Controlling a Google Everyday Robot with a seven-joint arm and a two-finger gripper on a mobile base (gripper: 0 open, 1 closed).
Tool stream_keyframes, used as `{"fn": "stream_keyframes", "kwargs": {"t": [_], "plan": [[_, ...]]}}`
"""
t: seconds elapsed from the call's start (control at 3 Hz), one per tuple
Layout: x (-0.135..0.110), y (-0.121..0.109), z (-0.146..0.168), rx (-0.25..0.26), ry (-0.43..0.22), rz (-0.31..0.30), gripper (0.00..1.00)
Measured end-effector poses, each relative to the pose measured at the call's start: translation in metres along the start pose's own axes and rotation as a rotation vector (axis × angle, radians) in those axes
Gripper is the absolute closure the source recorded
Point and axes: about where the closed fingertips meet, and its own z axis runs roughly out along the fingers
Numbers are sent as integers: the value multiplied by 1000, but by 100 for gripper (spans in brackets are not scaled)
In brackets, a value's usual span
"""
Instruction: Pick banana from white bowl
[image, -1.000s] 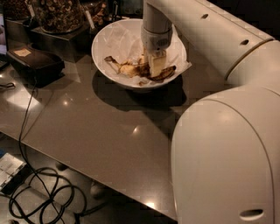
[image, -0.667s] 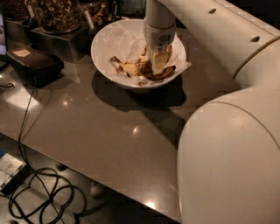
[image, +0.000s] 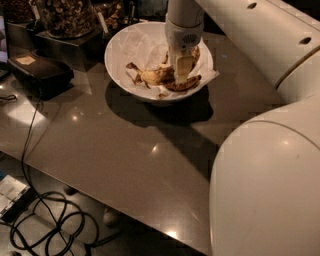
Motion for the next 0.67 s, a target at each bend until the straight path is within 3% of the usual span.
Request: {"fn": "stream_keyframes", "kwargs": {"t": [0.67], "plan": [[-19,10,-33,46,-39,-17,100]]}}
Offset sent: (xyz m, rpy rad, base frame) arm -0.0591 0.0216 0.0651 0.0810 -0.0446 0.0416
